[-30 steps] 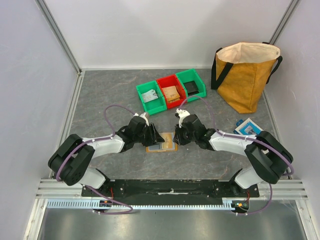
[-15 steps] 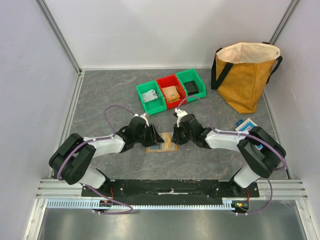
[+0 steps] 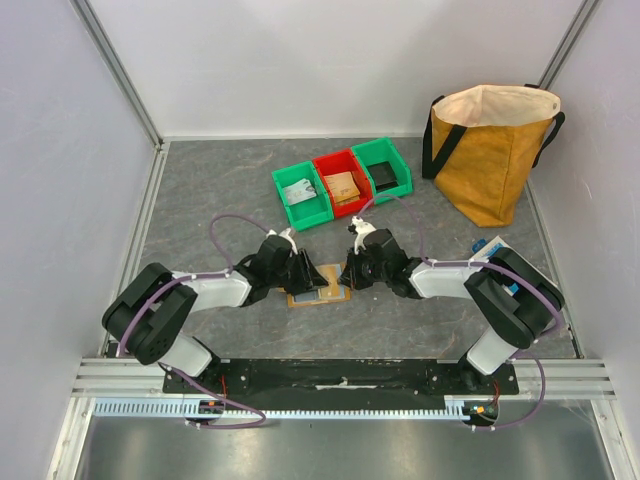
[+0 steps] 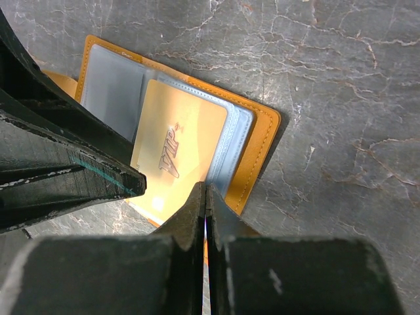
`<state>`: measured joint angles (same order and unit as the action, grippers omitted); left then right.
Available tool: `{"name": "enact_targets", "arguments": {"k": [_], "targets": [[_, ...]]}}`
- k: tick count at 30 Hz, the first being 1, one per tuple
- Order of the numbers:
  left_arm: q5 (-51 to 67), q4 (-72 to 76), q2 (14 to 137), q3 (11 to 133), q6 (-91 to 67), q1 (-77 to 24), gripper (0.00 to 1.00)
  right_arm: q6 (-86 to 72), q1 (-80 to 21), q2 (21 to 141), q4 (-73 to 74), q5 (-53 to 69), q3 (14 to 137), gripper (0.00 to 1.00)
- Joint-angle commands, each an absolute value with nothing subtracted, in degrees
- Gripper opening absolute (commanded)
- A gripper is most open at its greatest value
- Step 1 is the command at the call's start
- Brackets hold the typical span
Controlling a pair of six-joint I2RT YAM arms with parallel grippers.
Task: Take the credit cards out of the card holder
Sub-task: Remove the credit card from the card holder.
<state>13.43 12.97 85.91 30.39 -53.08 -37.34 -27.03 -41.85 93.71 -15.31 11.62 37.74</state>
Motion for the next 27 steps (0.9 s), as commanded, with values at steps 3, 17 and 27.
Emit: {"name": "enact_targets", "arguments": {"k": [3, 17, 27], "targets": [[11.43, 15.29, 84.73, 28.04, -56.25, -37.53, 0.35, -26.72, -41.75, 96.15, -10.99, 11.25, 35.42, 0.0], [13.01, 24.07, 82.09, 23.12, -58.53, -37.35, 0.12, -26.54, -41.31, 96.68, -10.81, 11.86, 35.42, 0.0], [15.21, 32.17, 81.74, 18.81, -59.85, -37.27, 0.02, -26.28, -40.87, 96.86, -10.46, 12.04, 35.51, 0.0]]}}
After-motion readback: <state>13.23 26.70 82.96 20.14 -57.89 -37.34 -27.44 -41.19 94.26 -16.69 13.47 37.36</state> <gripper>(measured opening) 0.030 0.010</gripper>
